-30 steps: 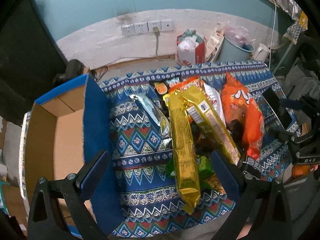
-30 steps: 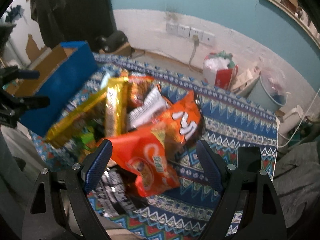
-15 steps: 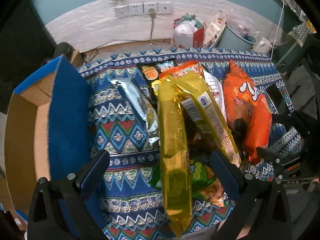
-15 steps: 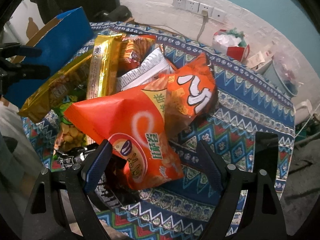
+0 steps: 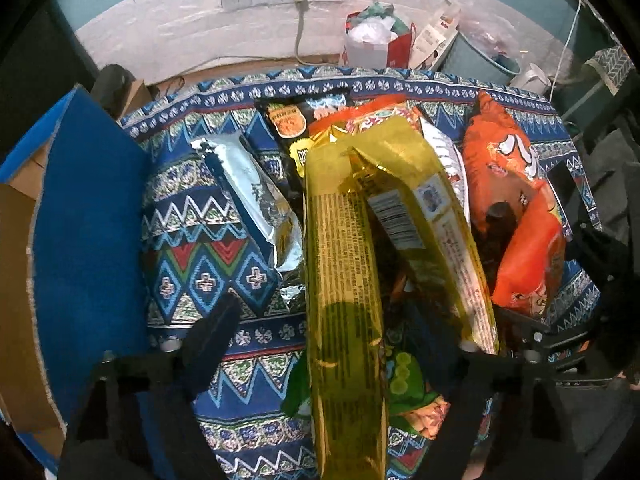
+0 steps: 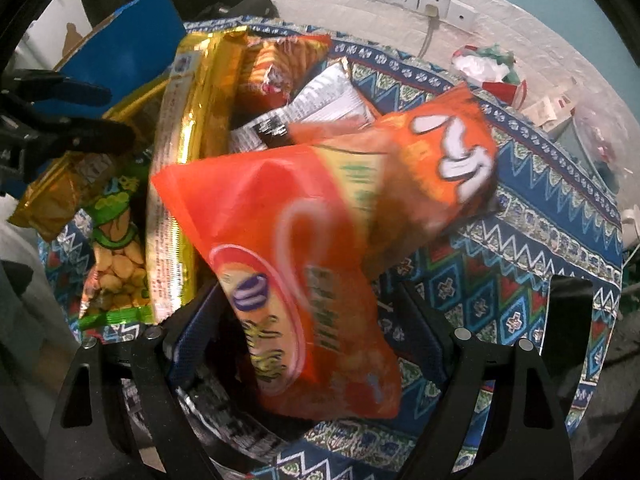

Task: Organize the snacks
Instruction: 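Grasp the yellow bar pack with the left tool while the right tool grasps the orange chip bag, then carry both packs into the cardboard box and open both tools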

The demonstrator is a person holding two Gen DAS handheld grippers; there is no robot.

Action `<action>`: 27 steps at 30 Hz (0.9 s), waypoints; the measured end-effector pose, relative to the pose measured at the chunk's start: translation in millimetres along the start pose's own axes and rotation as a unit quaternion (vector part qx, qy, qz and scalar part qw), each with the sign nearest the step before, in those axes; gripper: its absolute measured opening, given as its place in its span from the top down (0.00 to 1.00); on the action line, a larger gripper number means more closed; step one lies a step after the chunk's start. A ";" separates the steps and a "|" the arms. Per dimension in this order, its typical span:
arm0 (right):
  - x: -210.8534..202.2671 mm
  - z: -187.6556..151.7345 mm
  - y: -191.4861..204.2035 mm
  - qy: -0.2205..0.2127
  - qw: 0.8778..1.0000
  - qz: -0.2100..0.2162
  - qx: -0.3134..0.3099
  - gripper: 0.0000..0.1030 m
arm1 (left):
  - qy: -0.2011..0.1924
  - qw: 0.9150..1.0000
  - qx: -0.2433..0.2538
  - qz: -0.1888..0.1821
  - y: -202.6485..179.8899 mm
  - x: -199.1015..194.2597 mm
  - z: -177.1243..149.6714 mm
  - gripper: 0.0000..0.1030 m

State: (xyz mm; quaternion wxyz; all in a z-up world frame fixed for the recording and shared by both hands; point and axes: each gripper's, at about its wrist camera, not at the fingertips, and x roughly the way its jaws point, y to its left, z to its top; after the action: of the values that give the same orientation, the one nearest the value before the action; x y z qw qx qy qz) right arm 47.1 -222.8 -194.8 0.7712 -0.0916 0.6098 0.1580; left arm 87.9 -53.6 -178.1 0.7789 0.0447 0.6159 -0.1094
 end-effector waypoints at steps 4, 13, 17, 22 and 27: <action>5.0 -0.5 -0.4 0.012 1.000 0.000 -0.008 0.45 | 0.019 0.999 -0.015 -0.025 4.8 13.0 -0.7 0.53; -19.3 0.8 0.4 -0.038 0.999 -0.013 -0.014 0.60 | -0.009 0.999 -0.017 -0.032 2.6 -2.9 -8.6 0.73; -32.2 2.1 5.5 -0.058 0.998 -0.016 -0.011 0.60 | -0.032 0.999 -0.015 -0.023 5.4 -17.9 -14.5 0.73; -50.6 5.3 11.7 -0.083 0.996 -0.018 -0.002 0.60 | -0.066 0.998 -0.015 -0.009 9.9 -44.9 -20.2 0.73; -66.0 13.2 14.3 -0.108 0.994 -0.025 0.004 0.60 | -0.096 0.995 -0.018 -0.003 12.0 -70.1 -24.1 0.73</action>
State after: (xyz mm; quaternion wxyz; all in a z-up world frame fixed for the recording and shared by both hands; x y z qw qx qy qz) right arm 40.5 -213.7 -127.0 0.8369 -0.0860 0.5208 0.1448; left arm 52.5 -28.9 -116.6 0.8348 0.0183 0.5402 -0.1046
